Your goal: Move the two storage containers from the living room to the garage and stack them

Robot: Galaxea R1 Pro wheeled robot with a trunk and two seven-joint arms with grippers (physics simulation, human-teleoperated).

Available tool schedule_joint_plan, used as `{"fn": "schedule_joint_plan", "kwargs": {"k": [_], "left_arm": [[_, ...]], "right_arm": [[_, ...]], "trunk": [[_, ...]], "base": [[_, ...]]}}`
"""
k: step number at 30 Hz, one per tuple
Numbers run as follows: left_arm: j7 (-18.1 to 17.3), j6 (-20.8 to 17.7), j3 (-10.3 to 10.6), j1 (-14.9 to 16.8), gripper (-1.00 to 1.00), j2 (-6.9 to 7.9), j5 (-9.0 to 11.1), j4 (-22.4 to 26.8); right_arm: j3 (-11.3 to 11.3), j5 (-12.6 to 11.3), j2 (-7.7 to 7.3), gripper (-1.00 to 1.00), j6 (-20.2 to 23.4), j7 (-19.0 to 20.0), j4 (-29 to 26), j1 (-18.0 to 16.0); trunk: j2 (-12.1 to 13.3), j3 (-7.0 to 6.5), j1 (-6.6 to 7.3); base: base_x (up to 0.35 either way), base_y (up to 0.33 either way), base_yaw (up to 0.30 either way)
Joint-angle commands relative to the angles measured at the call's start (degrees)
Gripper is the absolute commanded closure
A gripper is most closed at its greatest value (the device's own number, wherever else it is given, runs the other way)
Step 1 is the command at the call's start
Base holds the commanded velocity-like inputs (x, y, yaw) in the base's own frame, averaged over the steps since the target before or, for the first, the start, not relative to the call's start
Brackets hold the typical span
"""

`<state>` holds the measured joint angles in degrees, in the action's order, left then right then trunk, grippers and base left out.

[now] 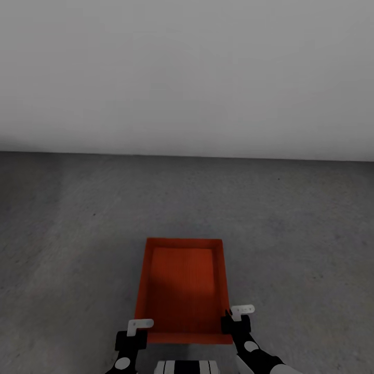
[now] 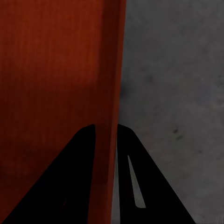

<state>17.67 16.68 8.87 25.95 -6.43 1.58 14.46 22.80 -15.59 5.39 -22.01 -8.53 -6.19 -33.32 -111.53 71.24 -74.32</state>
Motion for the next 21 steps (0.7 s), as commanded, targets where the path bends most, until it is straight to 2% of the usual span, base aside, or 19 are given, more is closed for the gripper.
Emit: {"fn": "schedule_joint_plan", "kwargs": {"k": [1, 17, 21], "left_arm": [[1.8, 3.9, -1.8, 0.1, 1.00, 0.01, 5.0, 1.0], [1.8, 3.9, -1.8, 0.1, 1.00, 0.01, 5.0, 1.0], [1.8, 3.9, -1.8, 0.1, 1.00, 0.01, 5.0, 1.0]], "right_arm": [[-2.8, -1.5, -0.02, 1.00, -0.2, -3.1, 0.4, 0.0], [-2.8, -1.5, -0.02, 1.00, -0.2, -3.1, 0.4, 0.0], [-2.8, -1.5, -0.03, 1.00, -0.2, -3.1, 0.4, 0.0]], "trunk": [[0.0, 0.04, 0.00], [0.0, 0.04, 0.00], [-1.6, 0.75, -0.88]], "base": [[0.000, 0.000, 0.000], [0.000, 0.000, 0.000], [0.000, 0.000, 0.000]]}}
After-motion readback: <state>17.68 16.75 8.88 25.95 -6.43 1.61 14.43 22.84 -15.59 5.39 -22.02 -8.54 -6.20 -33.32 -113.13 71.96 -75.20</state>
